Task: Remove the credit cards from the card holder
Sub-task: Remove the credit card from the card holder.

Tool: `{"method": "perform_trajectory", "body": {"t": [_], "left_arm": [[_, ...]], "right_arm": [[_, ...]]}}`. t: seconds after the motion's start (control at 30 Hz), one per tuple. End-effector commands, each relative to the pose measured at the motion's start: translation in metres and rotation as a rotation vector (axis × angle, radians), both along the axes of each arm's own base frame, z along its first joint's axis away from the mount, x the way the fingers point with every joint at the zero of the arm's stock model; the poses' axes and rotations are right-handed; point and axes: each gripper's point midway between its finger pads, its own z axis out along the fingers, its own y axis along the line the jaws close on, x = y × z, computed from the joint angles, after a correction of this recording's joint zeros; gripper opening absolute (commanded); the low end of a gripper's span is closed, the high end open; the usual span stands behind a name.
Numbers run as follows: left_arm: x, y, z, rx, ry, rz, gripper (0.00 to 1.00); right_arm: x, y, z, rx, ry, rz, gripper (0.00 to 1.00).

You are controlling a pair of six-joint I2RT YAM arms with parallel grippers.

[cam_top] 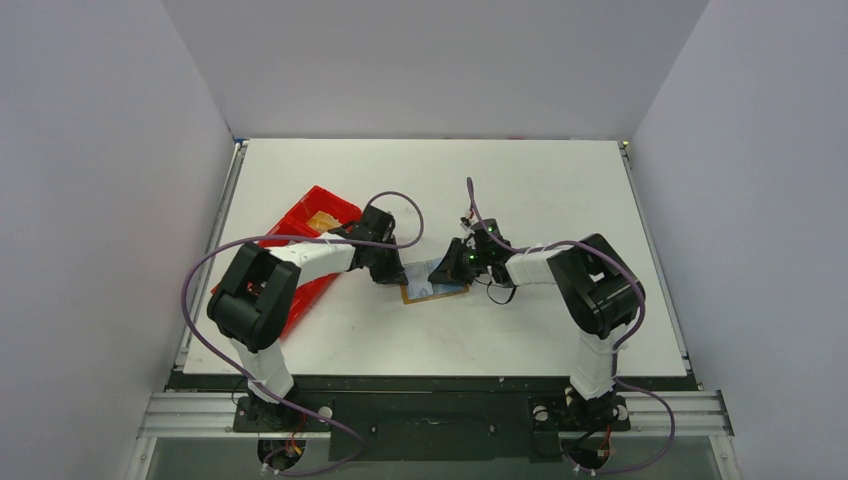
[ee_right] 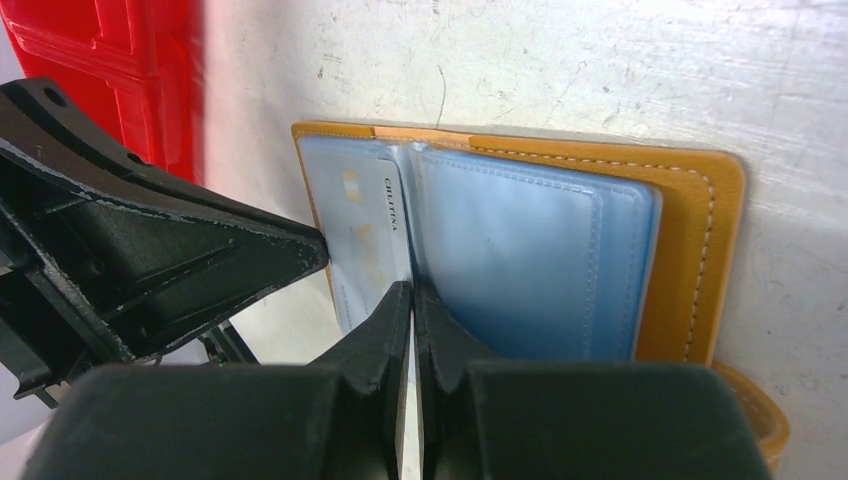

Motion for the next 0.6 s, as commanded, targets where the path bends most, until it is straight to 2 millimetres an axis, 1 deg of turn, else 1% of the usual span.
{"method": "perform_trajectory", "body": {"t": [0.0,0.17,0.57], "left_arm": [[-0.007,0.021,-0.023,0.091,0.044,0.017,0.0],[-0.006,0.026,-0.026,0.1,0.051,0.022,0.0],[-0.006,0.026,-0.028,0.102,0.057,0.018,0.0]], "right_arm": [[-0.006,-0.023,-0.015,-0.082,0.013,-0.026,0.0],[-0.005,-0.029,-0.013,-0.087,0.007,-0.036,0.0],[-0.002,-0.035,-0.009,-0.107,-0.006,-0.037,0.0]]}}
